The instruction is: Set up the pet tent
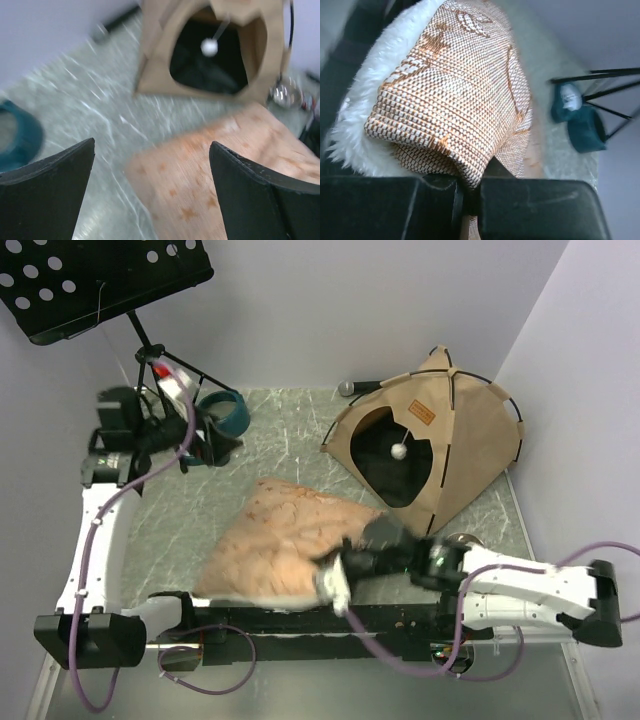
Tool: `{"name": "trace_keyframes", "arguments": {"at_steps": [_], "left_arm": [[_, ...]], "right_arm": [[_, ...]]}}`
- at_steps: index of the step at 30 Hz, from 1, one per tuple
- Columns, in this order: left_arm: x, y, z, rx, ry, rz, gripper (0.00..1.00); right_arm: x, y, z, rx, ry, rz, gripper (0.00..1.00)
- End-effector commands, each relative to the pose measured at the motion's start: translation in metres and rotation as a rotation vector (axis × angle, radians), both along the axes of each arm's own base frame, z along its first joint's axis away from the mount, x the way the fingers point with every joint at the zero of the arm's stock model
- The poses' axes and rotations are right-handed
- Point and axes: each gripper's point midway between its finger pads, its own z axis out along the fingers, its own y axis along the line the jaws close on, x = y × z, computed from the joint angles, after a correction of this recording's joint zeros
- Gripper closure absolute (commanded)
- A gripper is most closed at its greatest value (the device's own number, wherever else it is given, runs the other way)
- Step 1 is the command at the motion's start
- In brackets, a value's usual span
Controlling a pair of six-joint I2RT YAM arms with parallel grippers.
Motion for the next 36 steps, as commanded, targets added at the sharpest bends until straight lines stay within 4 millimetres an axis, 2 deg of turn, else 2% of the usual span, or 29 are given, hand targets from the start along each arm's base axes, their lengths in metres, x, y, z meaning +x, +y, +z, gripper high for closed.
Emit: {"name": "trace_keyframes", "arguments": {"at_steps": [1,2,3,4,6,8,9,10,12,14,16,17,18,19,20,21,22,24,28,30,33,35,36], "left_arm": [[0.023,0.011,0.113,-0.139,-0.174,0.129,0.0],[0.032,0.018,0.129,-0.148,-0.199,0.193,0.0],[0.039,0.026,0.146,-0.158,-0.232,0.252,0.0],[0.046,0.035,0.159,-0.167,-0.258,0.317,0.0],[0.053,0.048,0.182,-0.171,-0.322,0.391,0.0],[0.055,0.053,0.189,-0.149,-0.362,0.414,0.0],[0.055,0.051,0.185,-0.126,-0.367,0.395,0.0],[0.056,0.049,0.179,-0.099,-0.359,0.378,0.0],[0.053,0.043,0.157,-0.041,-0.328,0.314,0.0],[0.046,0.038,0.119,0.071,-0.295,0.226,0.0],[0.034,0.033,0.084,0.129,-0.247,0.147,0.0],[0.028,0.03,0.067,0.152,-0.215,0.108,0.0],[0.018,0.026,0.043,0.182,-0.164,0.059,0.0],[0.009,0.023,0.021,0.212,-0.12,0.019,0.0],[0.002,0.019,0.0,0.228,-0.081,-0.011,0.0],[-0.007,0.017,-0.017,0.242,-0.062,-0.027,0.0],[-0.016,0.009,-0.031,0.261,-0.066,-0.059,0.0],[-0.028,-0.001,-0.058,0.316,-0.093,-0.127,0.0],[-0.056,-0.037,-0.096,0.465,-0.18,-0.351,0.0],[-0.064,-0.052,-0.115,0.524,-0.192,-0.448,0.0],[-0.068,-0.073,-0.136,0.572,-0.197,-0.528,0.0],[-0.07,-0.088,-0.154,0.595,-0.187,-0.552,0.0],[-0.073,-0.092,-0.166,0.608,-0.176,-0.568,0.0]], "right_arm": [[-0.017,0.001,0.154,0.29,0.478,-0.021,1.0],[-0.012,-0.001,0.17,0.3,0.587,-0.047,1.0],[-0.008,-0.002,0.177,0.282,0.701,-0.058,1.0],[0.006,-0.006,0.184,0.28,0.823,-0.104,1.0],[0.029,-0.007,0.18,0.245,1.068,-0.172,1.0],[0.065,-0.009,0.159,0.219,1.266,-0.269,1.0],[0.08,-0.009,0.14,0.192,1.325,-0.314,1.0],[0.096,-0.01,0.124,0.175,1.309,-0.384,1.0],[0.12,-0.012,0.089,0.106,1.256,-0.502,1.0],[0.146,-0.013,0.06,0.059,1.201,-0.622,1.0],[0.169,-0.019,0.039,0.053,1.179,-0.733,0.99],[0.177,-0.023,0.034,0.057,1.169,-0.779,0.86],[0.185,-0.027,0.027,0.057,1.161,-0.828,0.68],[0.187,-0.029,0.026,0.061,1.162,-0.84,0.46],[0.188,-0.03,0.027,0.068,1.157,-0.843,0.29],[0.189,-0.031,0.03,0.075,1.144,-0.845,0.17],[0.191,-0.031,0.035,0.089,1.127,-0.84,0.13],[0.197,-0.031,0.049,0.117,1.085,-0.836,0.11],[0.202,-0.035,0.08,0.132,1.016,-0.83,0.06],[0.207,-0.043,0.078,0.121,0.986,-0.887,0.0],[0.208,-0.052,0.068,0.077,0.977,-0.952,0.0],[0.202,-0.054,0.075,0.097,0.996,-0.932,0.0],[0.198,-0.053,0.088,0.119,0.995,-0.905,0.0]]}}
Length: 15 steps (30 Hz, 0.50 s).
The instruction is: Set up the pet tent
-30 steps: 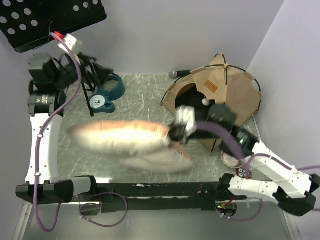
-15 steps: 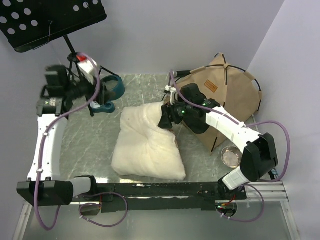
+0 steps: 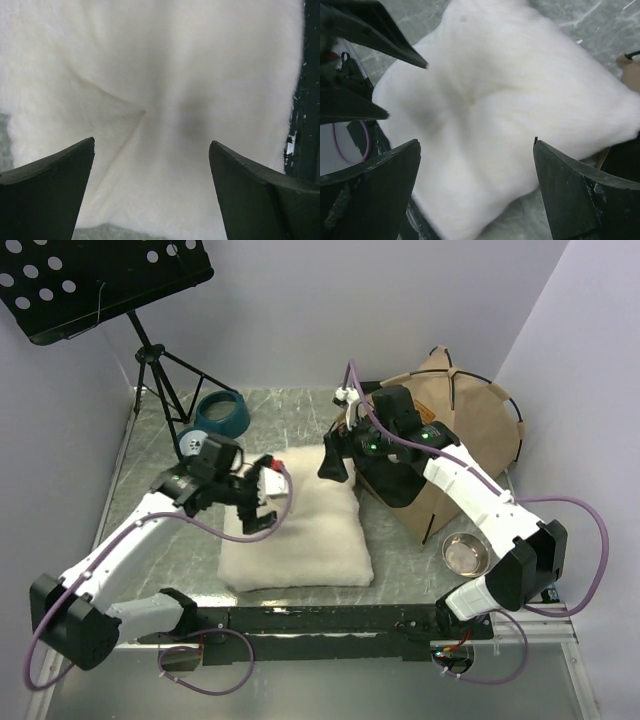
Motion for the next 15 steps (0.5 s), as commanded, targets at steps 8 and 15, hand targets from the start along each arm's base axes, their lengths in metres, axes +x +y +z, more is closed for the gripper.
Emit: {"name": "trace_keyframes", "arguments": {"at_steps": [8,15], "left_arm": [[-0.014,-0.021,-0.137,0.283,0.078,-0.16,0.0],[-0.027,-0.036,-0.148,0.257,0.226,-0.239,0.33]], "right_arm": [[-0.046,-0.032,0.101,0.079,-0.215,0.039,0.0],[-0.009,-0.112,0.115,-0.179,-0.503,-0.246,0.0]]}}
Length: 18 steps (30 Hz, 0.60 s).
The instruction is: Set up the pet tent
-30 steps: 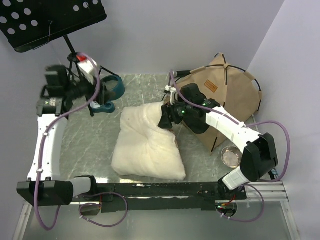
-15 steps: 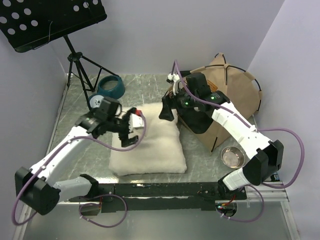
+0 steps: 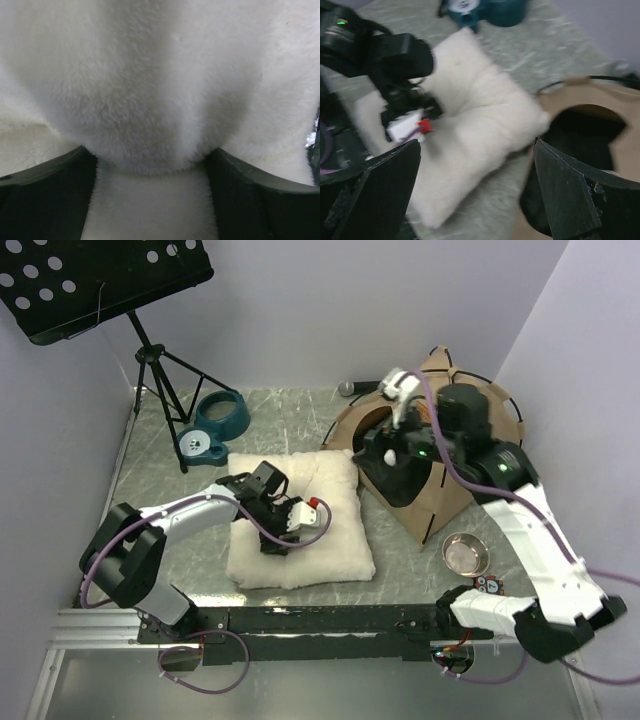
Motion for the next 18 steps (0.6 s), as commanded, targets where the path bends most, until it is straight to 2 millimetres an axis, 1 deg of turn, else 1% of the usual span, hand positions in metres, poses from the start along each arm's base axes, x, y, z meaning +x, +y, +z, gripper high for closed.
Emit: {"name": "trace_keyframes", "arguments": {"at_steps": [1,2,3,4,7,8,11,14,15,16,17,18], "left_arm": [[-0.008,-0.011,0.012,-0.049,0.04,-0.076,0.56],[-0.009,-0.014,0.021,-0.072,0.04,-0.08,0.74],[-0.01,-0.016,0.031,-0.091,0.033,-0.084,0.89],[-0.011,-0.019,0.046,-0.121,0.02,-0.092,0.99],[-0.017,-0.025,0.091,-0.214,-0.017,-0.104,0.99],[-0.02,-0.027,0.107,-0.238,-0.033,-0.117,0.99],[-0.025,-0.036,0.153,-0.309,-0.083,-0.136,0.99],[-0.027,-0.049,0.188,-0.357,-0.154,-0.171,0.99],[-0.026,-0.063,0.21,-0.396,-0.211,-0.188,0.99],[-0.025,-0.07,0.218,-0.41,-0.232,-0.191,0.99],[-0.025,-0.077,0.224,-0.422,-0.249,-0.2,0.99],[-0.02,-0.083,0.231,-0.434,-0.264,-0.193,0.99]], "right_arm": [[0.034,-0.072,0.011,-0.161,-0.171,-0.289,0.0],[0.038,-0.089,0.015,-0.159,-0.171,-0.359,0.0],[0.041,-0.107,0.018,-0.156,-0.166,-0.419,0.0],[0.04,-0.118,0.019,-0.155,-0.157,-0.461,0.0],[0.035,-0.145,0.024,-0.141,-0.158,-0.58,0.0],[0.034,-0.154,0.022,-0.13,-0.143,-0.625,0.0],[0.031,-0.175,0.008,-0.104,-0.065,-0.731,0.0],[0.036,-0.197,-0.01,-0.083,0.019,-0.834,0.0],[0.041,-0.205,-0.021,-0.065,0.069,-0.861,0.0],[0.044,-0.21,-0.027,-0.056,0.095,-0.874,0.0],[0.046,-0.21,-0.032,-0.04,0.117,-0.875,0.01],[0.049,-0.206,-0.036,-0.024,0.134,-0.848,0.01]]}}
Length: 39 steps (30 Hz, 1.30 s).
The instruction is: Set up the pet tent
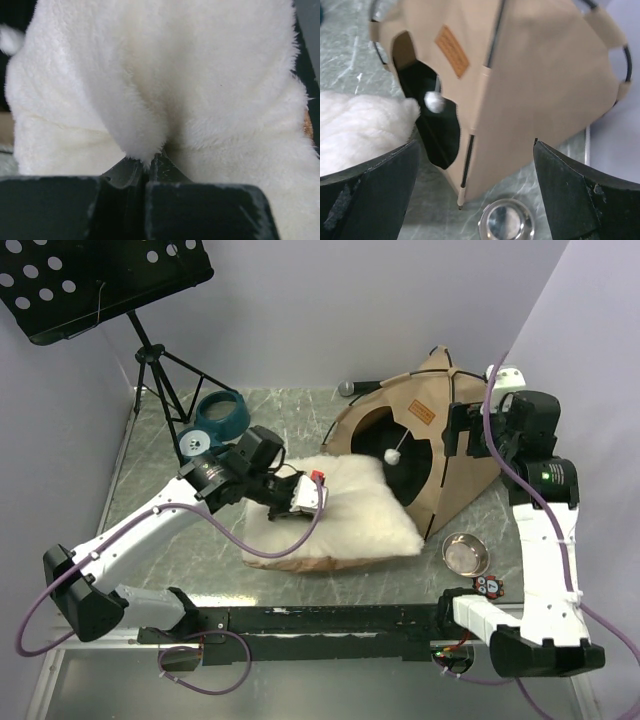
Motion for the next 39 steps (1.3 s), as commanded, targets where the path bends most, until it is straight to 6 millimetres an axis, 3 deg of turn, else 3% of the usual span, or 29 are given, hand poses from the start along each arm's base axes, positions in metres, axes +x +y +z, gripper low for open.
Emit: {"name": "trace_keyframes", "arguments": {"at_steps": [1,6,10,14,17,18,22,28,30,34,36,39], "left_arm": [[0.006,-0.033,0.046,-0.119,-0.084,-0.026,0.99],[0.042,-0.049,0.041,-0.094,-0.148,0.036,0.99],[0.066,-0.06,0.044,-0.17,-0.196,0.114,0.99],[0.07,-0.061,0.041,-0.167,-0.225,0.1,0.99],[0.057,-0.056,0.052,-0.197,-0.274,0.046,0.99],[0.048,-0.055,0.056,-0.201,-0.302,0.007,0.99],[0.023,-0.05,0.071,-0.211,-0.398,-0.106,0.99],[0.014,-0.055,0.069,-0.189,-0.419,-0.133,0.99],[0.024,-0.056,0.058,-0.171,-0.423,-0.092,0.99],[0.061,-0.047,0.003,-0.065,-0.377,0.038,0.99],[0.087,-0.035,-0.01,-0.064,-0.316,0.124,0.99],[0.102,-0.028,-0.016,-0.076,-0.25,0.185,0.93]], "right_arm": [[0.011,0.002,-0.025,0.119,0.083,0.001,0.02],[0.026,0.02,-0.031,0.184,0.085,0.1,0.07],[0.041,0.024,-0.054,0.221,0.157,0.109,0.12],[0.046,0.035,-0.07,0.261,0.21,0.165,0.5],[0.043,0.05,-0.069,0.303,0.222,0.254,0.96],[0.041,0.055,-0.065,0.319,0.212,0.28,1.0],[0.021,0.093,-0.043,0.427,0.18,0.522,1.0],[-0.004,0.116,-0.034,0.529,0.218,0.688,1.0],[-0.005,0.117,-0.039,0.534,0.239,0.692,1.0],[-0.002,0.114,-0.057,0.525,0.281,0.677,1.0],[-0.003,0.112,-0.068,0.513,0.312,0.669,1.0],[0.0,0.107,-0.077,0.486,0.333,0.641,1.0]]}}
